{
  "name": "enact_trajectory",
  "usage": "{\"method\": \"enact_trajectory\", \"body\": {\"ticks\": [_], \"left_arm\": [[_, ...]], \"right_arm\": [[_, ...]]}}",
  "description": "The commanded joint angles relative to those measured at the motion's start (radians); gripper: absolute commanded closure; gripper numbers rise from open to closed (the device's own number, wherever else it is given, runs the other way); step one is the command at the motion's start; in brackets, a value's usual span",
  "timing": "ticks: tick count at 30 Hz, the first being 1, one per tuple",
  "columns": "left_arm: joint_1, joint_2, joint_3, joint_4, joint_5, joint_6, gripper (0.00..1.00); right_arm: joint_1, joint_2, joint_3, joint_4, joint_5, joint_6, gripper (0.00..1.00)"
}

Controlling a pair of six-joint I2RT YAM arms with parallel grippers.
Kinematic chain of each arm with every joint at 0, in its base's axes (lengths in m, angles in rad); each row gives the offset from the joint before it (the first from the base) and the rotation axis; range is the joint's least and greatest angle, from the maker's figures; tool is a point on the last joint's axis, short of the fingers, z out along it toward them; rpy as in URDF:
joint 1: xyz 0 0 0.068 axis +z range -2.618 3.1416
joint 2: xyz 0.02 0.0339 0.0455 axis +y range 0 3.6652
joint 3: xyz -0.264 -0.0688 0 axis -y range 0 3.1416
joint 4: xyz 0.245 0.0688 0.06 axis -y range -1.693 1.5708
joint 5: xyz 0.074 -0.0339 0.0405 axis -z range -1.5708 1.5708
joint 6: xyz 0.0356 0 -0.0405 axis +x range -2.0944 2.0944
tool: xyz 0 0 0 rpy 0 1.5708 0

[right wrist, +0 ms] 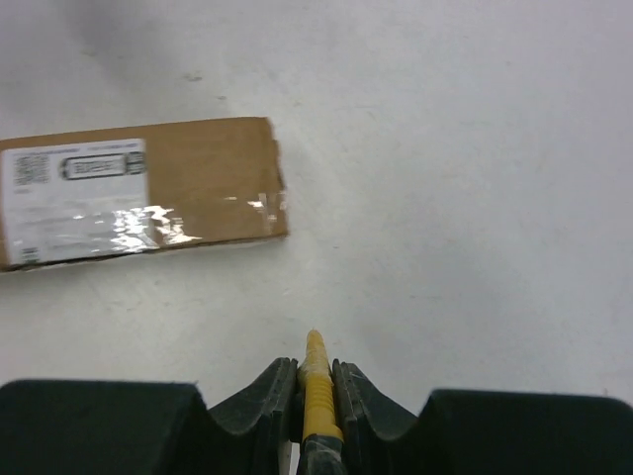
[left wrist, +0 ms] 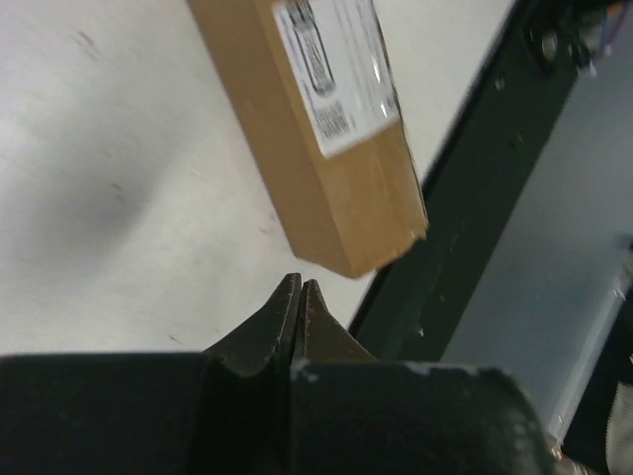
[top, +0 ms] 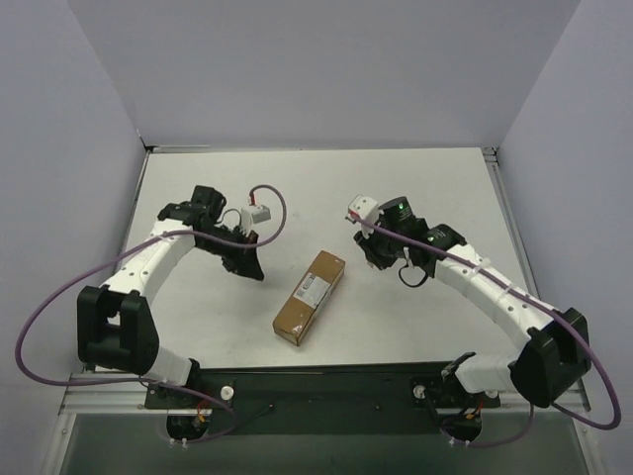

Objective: Unpack the express box

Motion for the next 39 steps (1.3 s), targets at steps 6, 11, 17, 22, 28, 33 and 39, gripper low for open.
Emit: {"method": "enact_trajectory", "body": {"ticks": [6, 11, 17, 22, 28, 33, 39], "left_arm": [[-0.124, -0.04, -0.14, -0.312, 0.154, 0.469, 1.0], [-0.238, 0.043, -0.104, -0.324, 0.047, 0.486, 1.0], [-0.255, 0.118, -0.063, -0.426, -0.033, 0.568, 1.0], [-0.255, 0.146, -0.066, -0.344, -0.028, 0.549, 1.0], [-0.29, 0.21, -0.026, -0.378, -0.004, 0.595, 1.0], [-0.31, 0.2, -0.047, -0.421, -0.037, 0.689, 1.0], [-0.377, 0.134, -0.129, -0.27, -0.047, 0.674, 1.0]], "right_arm": [[-0.127, 0.247, 0.16, 0.181, 0.012, -0.018, 1.0], [-0.098, 0.313, 0.177, 0.221, -0.048, 0.002, 1.0], [-0.054, 0.304, 0.105, 0.246, -0.061, 0.011, 1.0], [-0.028, 0.241, 0.033, 0.254, -0.065, 0.028, 1.0], [-0.008, 0.174, -0.027, 0.226, -0.068, 0.046, 1.0], [-0.032, 0.142, -0.045, 0.215, -0.048, 0.056, 1.0], [-0.086, 0.181, 0.027, 0.191, -0.033, 0.088, 1.0]]}}
